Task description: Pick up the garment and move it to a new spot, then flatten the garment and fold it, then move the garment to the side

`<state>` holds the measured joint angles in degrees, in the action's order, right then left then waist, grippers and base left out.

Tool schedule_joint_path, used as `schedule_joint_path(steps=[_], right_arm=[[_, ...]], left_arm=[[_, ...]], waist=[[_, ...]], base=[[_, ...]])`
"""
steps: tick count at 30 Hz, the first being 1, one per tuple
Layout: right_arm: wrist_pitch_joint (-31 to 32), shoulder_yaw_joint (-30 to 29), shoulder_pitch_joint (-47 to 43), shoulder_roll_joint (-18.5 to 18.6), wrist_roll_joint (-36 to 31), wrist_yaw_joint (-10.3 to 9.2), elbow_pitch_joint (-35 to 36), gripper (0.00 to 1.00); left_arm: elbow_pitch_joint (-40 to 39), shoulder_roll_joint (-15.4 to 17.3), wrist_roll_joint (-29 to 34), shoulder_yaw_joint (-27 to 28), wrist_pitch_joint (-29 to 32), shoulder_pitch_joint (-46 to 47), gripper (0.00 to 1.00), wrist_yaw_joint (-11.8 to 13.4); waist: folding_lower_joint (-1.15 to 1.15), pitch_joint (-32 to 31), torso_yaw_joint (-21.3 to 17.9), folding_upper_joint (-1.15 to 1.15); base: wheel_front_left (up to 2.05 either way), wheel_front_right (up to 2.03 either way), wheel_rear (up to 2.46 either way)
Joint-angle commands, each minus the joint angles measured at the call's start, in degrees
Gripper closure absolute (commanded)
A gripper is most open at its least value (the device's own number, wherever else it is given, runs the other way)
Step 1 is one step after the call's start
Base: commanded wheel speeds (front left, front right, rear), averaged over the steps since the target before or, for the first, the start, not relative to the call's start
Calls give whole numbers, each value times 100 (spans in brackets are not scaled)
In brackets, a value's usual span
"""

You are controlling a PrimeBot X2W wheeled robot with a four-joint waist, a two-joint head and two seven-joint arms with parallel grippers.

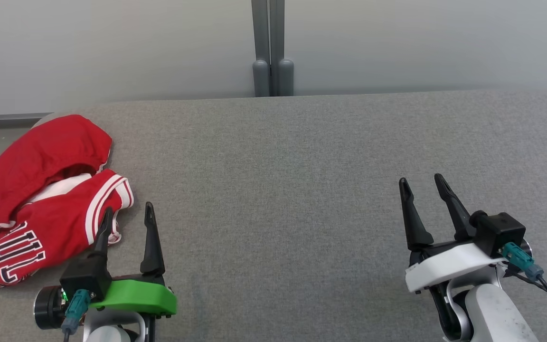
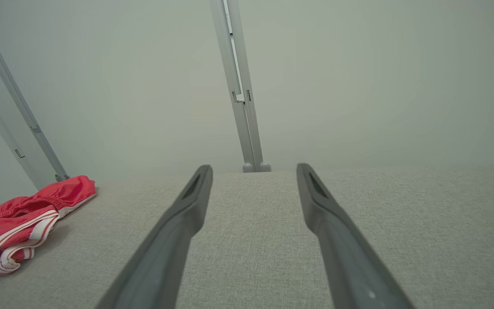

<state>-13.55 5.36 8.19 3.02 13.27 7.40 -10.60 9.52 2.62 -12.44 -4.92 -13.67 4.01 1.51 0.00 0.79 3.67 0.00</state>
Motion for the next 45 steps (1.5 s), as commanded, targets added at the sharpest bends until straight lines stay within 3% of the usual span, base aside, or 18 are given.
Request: schedule_joint_path(steps=[1, 13, 45], right_arm=[[-57, 35, 70, 7, -137, 15, 27, 0], [-181, 128, 74, 5, -621, 10, 0, 0], [-168, 118, 30, -1, -452, 10, -52, 0]], left_arm=[[-32, 42, 148, -6, -45, 52, 0, 23], [-27, 44, 549, -102, -172, 50, 0, 57], [109, 43, 397, -101, -150, 97, 0, -5]], waist=[[0, 5, -1, 0], [0, 7, 22, 0], [0, 1, 70, 0]], base=[[0, 0, 0], [0, 0, 0], [0, 0, 0]])
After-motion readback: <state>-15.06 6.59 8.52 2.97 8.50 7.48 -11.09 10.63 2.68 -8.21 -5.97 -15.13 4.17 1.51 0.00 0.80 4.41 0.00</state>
